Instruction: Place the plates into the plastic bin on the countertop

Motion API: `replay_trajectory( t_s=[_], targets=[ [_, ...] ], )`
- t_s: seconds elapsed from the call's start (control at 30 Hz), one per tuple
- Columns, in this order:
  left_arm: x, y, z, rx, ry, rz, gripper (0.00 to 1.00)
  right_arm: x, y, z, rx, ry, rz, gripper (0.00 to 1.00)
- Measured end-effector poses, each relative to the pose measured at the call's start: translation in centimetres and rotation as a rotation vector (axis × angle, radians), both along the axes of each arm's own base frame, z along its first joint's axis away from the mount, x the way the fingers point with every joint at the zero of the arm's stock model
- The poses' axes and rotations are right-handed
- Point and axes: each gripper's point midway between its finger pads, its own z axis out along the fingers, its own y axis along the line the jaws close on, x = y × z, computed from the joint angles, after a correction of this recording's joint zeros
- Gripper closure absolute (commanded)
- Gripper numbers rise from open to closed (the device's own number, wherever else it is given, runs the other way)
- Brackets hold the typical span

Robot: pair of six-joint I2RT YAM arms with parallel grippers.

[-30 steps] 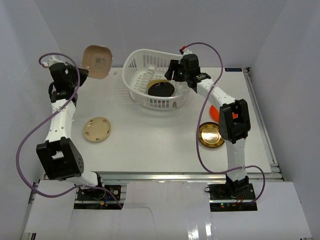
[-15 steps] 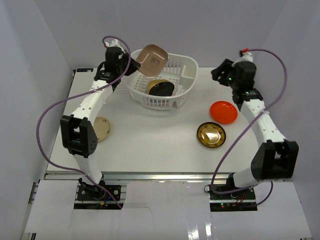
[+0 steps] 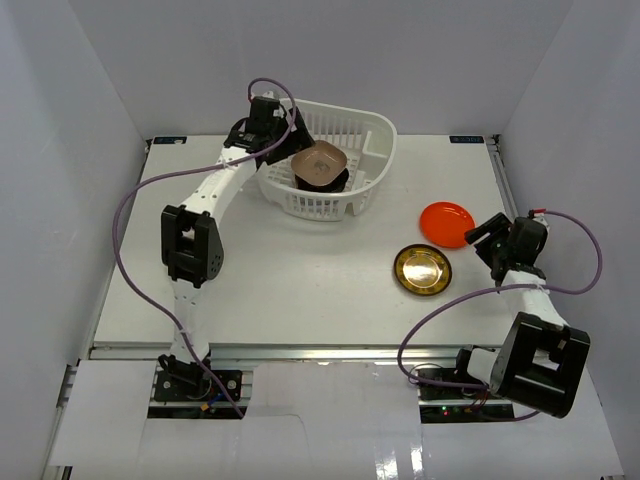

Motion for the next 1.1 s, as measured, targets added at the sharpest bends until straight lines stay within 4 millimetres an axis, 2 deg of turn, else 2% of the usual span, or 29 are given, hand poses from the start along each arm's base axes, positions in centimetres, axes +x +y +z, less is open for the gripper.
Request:
replay_trajectory(
  t_s=[0.1, 0.2, 0.27, 0.37, 0.4, 0.43, 0.47, 0.53, 0.57, 0.6, 0.7, 0.8, 0.83, 0.9, 1.0, 1.1],
  targets=[
    [0.0, 0.7, 3.8, 0.014, -0.078, 0.011, 0.02, -0.6, 0.0, -1.6, 0.044, 0.019, -0.016, 0.33],
    [-1.9, 2.5, 10.0, 0.023, -0.189, 0.051, 0.02, -0.2, 0.2, -3.4, 0.102, 0.052, -0.026, 0.4],
    [-4.8, 4.6, 15.1, 0.017, -0.289, 0.091, 0.02, 0.2, 0.5, -4.6, 0.142, 0.071, -0.028, 0.43],
    [-11.4, 8.8, 20.7, 0.013, -0.411, 0.165, 0.02, 0.7, 0.9, -6.0, 0.196, 0.088, -0.031, 0.49],
    [-13.0, 10.1, 21.5, 0.012, -0.442, 0.191, 0.02, 0.9, 1.0, -6.4, 0.216, 0.093, -0.032, 0.51],
    [-15.9, 12.6, 22.1, 0.015, -0.47, 0.241, 0.02, 1.2, 1.1, -6.9, 0.233, 0.097, -0.034, 0.53],
    [-17.9, 14.7, 22.1, 0.02, -0.488, 0.288, 0.02, 1.6, 1.3, -7.2, 0.256, 0.094, -0.034, 0.6],
    [-20.9, 18.6, 20.5, 0.041, -0.496, 0.389, 0.02, 2.5, 1.2, -7.3, 0.282, 0.078, -0.041, 0.71],
    [-22.0, 20.3, 18.8, 0.062, -0.471, 0.435, 0.02, 2.8, 1.3, -7.5, 0.297, 0.07, -0.047, 0.87],
    [-22.9, 21.7, 16.7, 0.083, -0.441, 0.475, 0.02, 3.1, 1.2, -7.7, 0.306, 0.065, -0.053, 0.91],
    [-24.8, 23.6, 8.7, 0.151, -0.262, 0.531, 0.02, 3.6, 1.2, -7.1, 0.341, 0.025, -0.079, 0.92],
    [-26.5, 24.8, 1.6, 0.204, -0.084, 0.576, 0.02, 3.9, 1.1, -4.8, 0.342, -0.037, -0.09, 0.92],
    [-27.2, 25.2, -0.4, 0.216, -0.032, 0.595, 0.02, 4.1, 0.9, -3.3, 0.33, -0.078, -0.089, 0.92],
    [-28.6, 26.2, -3.0, 0.228, 0.033, 0.643, 0.02, 4.4, 0.7, 1.0, 0.291, -0.19, -0.077, 0.92],
    [-29.5, 28.1, -4.6, 0.197, 0.066, 0.734, 0.02, 5.2, 0.4, 9.8, 0.214, -0.4, -0.03, 0.92],
    [-29.8, 29.8, -6.8, 0.133, 0.118, 0.815, 0.02, 6.5, 1.3, 18.7, 0.154, -0.566, 0.061, 0.92]
  ],
)
